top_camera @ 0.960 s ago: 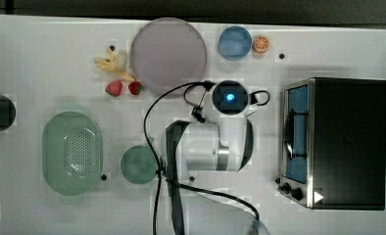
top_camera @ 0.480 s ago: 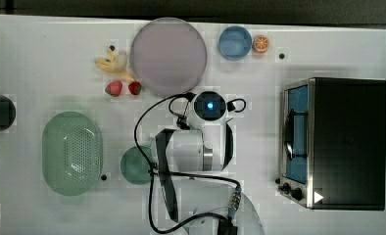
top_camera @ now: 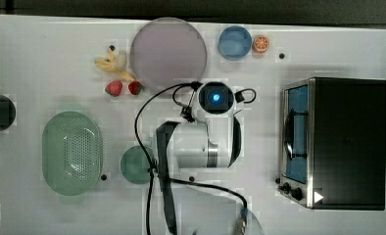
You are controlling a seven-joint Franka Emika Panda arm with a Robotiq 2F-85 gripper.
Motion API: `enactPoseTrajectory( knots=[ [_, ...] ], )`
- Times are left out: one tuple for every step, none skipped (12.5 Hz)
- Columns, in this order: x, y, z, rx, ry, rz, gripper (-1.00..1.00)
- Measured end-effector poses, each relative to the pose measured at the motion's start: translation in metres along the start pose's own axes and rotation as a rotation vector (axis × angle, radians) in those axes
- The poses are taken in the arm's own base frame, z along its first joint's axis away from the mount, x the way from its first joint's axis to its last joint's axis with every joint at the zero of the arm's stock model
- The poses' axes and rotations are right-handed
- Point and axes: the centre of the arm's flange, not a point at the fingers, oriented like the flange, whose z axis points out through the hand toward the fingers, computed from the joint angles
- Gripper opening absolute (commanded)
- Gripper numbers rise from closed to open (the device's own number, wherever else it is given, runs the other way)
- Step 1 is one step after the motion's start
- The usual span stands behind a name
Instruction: Pick ketchup from strainer and place it on the table
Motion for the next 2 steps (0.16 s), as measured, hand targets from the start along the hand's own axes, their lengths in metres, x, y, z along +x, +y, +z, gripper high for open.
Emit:
enactPoseTrajectory(
  knots=[
    [0.009, 0.001, -0.034, -0.011, 0.019, 0.003, 1.00],
    [0.021, 0.000, -0.075, -0.015, 0.061, 0.003, 1.00]
  ],
)
